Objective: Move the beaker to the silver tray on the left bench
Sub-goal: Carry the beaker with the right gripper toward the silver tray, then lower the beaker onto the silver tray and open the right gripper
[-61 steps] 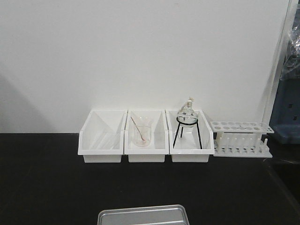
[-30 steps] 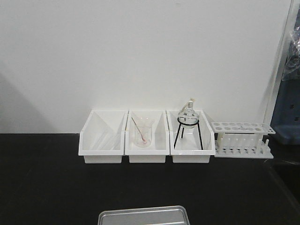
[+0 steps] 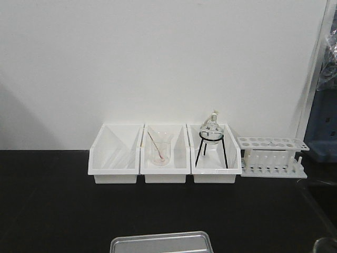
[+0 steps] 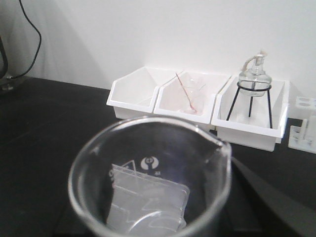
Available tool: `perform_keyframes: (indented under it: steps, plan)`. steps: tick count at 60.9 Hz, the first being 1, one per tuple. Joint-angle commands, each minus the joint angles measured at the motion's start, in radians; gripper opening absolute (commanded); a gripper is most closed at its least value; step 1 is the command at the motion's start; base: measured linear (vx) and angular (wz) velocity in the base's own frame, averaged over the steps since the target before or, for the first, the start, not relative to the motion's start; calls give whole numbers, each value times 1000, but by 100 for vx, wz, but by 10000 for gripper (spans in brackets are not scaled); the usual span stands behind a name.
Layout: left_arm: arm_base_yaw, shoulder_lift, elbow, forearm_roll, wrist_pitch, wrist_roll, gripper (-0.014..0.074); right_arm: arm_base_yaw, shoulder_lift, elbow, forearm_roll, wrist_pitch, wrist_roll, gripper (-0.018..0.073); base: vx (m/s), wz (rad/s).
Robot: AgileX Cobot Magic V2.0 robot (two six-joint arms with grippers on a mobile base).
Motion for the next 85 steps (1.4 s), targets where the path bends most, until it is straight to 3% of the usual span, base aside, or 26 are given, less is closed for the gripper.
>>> perform_keyframes:
  steps: [1, 14, 25, 34, 39, 63, 85]
  plan:
    - [-6, -7, 20, -3, -76, -2, 1, -2, 133, -28, -1, -230, -1, -11, 0, 0]
    - [-6, -7, 20, -3, -76, -2, 1, -2, 639, -40, 104, -803, -26, -11, 0, 0]
    - [-6, -7, 20, -3, -76, -2, 1, -2, 1043, -176, -16, -1094, -102, -11, 0, 0]
    - [-6, -7, 20, -3, -76, -2, 1, -2, 1242, -328, -113, -1102, -96, -11, 0, 0]
    - [-6, -7, 20, -3, -76, -2, 1, -2, 1310, -393, -120, -1102, -96, -11, 0, 0]
    - [-6, -7, 20, -3, -76, -2, 1, -2, 1449, -525, -89, -927, -107, -11, 0, 0]
    - [-6, -7, 20, -3, -76, -2, 1, -2, 1510, -525, -13, -911, -155, -4, 0, 0]
